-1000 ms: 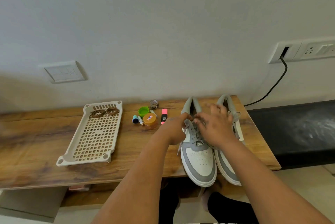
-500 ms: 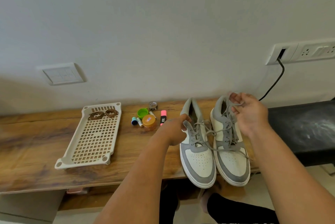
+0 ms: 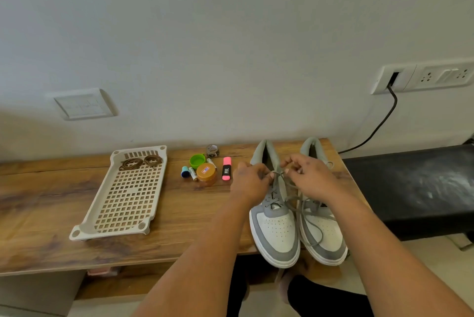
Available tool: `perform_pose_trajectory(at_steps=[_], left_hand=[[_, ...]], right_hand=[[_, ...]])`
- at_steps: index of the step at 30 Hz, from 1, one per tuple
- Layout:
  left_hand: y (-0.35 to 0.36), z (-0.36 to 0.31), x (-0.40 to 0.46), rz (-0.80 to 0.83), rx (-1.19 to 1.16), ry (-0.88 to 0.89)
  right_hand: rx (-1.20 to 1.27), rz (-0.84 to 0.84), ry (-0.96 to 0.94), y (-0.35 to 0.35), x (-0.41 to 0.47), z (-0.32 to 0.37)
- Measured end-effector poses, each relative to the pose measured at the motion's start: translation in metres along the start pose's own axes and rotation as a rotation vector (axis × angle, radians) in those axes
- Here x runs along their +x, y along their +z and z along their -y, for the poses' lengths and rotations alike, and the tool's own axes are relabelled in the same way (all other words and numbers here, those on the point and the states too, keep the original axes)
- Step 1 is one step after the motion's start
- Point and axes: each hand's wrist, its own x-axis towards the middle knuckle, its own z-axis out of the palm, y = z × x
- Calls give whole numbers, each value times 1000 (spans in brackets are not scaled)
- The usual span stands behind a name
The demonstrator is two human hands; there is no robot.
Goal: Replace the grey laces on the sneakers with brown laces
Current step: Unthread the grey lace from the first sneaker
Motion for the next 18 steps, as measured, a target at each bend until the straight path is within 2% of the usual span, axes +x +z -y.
perform_pose_trajectory(at_steps=[3,6,8,10,11,12,15,16,18], left_hand=[[-10,-7,-4,134,-442,-132],[-35,-18,-8,90,-845,-234],[-54,-21,-9,85,-1027,-185],[-70,-21,-12,118,-1091,-116],[-74,-19,-13,114,-1008,-91],[-74,-13,-14,89,-826,-73],[-57,11,-6,-37,-94,29],[-49,16,-4,-59,69,70],[-36,13,-4,-33,140,113]], right_hand=[[-40,43,-110,17,3,-6],[-183,106,-119,25,6,-11],[-172,164,-88,24,6,-12],[-129,183,-50,21,7,-14],[-100,175,-21,19,7,-15],[-68,159,5,19,9,-17],[-2,155,82,18,9,-16],[30,143,86,19,10,-15],[124,122,106,18,10,-13]])
